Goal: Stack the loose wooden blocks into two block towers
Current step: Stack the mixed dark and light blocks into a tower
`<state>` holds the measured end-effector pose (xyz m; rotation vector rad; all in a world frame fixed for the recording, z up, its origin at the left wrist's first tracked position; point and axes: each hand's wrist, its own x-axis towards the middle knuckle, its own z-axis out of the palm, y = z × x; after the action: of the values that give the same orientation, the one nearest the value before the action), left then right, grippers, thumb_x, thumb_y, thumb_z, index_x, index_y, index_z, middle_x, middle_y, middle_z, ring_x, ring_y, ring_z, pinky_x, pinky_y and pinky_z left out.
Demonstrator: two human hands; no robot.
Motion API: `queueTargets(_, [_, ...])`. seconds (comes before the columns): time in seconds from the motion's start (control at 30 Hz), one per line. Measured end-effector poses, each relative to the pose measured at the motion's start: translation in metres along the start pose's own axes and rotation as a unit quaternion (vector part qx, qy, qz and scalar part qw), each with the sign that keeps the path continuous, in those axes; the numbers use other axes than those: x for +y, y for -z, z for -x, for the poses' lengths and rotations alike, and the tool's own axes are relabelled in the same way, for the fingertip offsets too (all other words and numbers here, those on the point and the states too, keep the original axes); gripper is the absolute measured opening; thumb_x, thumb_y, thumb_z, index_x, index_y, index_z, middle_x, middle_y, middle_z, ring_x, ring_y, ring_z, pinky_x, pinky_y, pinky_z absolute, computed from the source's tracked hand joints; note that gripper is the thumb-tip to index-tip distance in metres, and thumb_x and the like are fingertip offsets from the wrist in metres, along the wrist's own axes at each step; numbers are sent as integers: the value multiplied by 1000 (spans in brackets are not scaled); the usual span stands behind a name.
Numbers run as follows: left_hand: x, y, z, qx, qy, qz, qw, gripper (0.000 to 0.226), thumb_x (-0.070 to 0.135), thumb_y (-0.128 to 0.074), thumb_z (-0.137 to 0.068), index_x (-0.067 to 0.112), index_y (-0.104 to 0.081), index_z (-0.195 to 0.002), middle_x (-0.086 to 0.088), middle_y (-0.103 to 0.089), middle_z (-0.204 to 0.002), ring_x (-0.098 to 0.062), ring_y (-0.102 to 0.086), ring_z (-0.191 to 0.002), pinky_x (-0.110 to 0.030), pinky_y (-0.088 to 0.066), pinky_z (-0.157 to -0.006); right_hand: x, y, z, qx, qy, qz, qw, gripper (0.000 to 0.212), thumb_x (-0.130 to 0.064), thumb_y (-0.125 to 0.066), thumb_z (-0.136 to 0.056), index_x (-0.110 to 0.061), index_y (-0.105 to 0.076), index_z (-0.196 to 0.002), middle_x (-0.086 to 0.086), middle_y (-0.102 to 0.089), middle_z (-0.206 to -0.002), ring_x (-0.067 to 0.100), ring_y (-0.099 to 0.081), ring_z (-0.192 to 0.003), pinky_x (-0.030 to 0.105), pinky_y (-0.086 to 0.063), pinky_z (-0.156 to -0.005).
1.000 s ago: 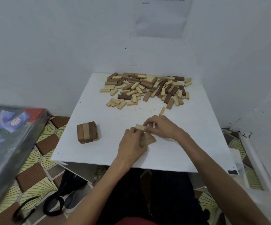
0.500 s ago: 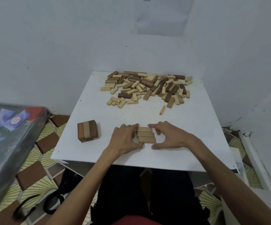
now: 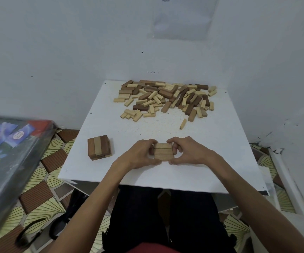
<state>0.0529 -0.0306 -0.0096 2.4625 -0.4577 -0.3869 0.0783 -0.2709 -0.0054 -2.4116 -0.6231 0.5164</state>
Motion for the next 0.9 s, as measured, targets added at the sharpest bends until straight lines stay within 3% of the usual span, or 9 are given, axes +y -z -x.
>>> queueTargets(0.1, [-1, 5, 0, -16, -4, 13, 1000, 65, 38, -86, -80, 14, -57, -133, 1, -63, -106, -16, -57, -95, -30, -48, -83, 0, 0, 1, -2, 1, 2, 1000, 73, -39, -86, -76, -23, -52, -139, -13, -62, -94, 4, -52, -86, 14, -40, -74])
queueTargets(0.17, [-3, 6, 0, -24, -13, 18, 999, 64, 35, -86, -81, 15, -57, -134, 6, -61, -101, -5, -54, -88, -17, -42, -75, 0, 0, 2, 1, 5, 4, 1000, 68, -38, -86, -77, -23, -55, -135, -13, -62, -93, 4, -52, -84, 13, -41, -73])
queueTargets(0.27, [-9, 7, 0, -12, -7, 42, 999, 67, 31, -87, -81, 17, -55, -138, 14, -60, -93, 5, -52, -79, -11, -38, -70, -2, 0, 2, 5, 5, -2, 1000, 65, -39, -87, -76, -24, -57, -132, -13, -63, -91, 6, -53, -83, 13, -42, -71])
queueTargets(0.57, [-11, 5, -3, 22, -4, 50, 999, 58, 30, -92, -71, 20, -67, -122, 13, -64, -87, 9, -53, -74, -10, -38, -66, 3, 0, 3, -9, -12, -23, 1000, 77, -39, -89, -74, -26, -49, -139, -16, -62, -95, -3, -52, -84, 9, -39, -73])
queueTargets(0.73, [-10, 2, -5, 9, 13, 55, 998, 66, 29, -90, -75, 19, -61, -134, 11, -65, -88, 0, -54, -71, -12, -36, -63, 2, 2, 1, -1, -17, -23, 1000, 71, -36, -89, -75, -23, -56, -136, -16, -66, -90, -2, -53, -79, 12, -42, -73])
queueTargets(0.9, [-7, 3, -9, -11, 18, 41, 999, 63, 27, -87, -75, 17, -58, -129, 8, -64, -89, -6, -57, -75, -16, -39, -64, 0, -1, 1, -1, -16, -5, 1000, 66, -33, -87, -75, -21, -55, -132, -13, -64, -90, 2, -53, -81, 13, -39, -70])
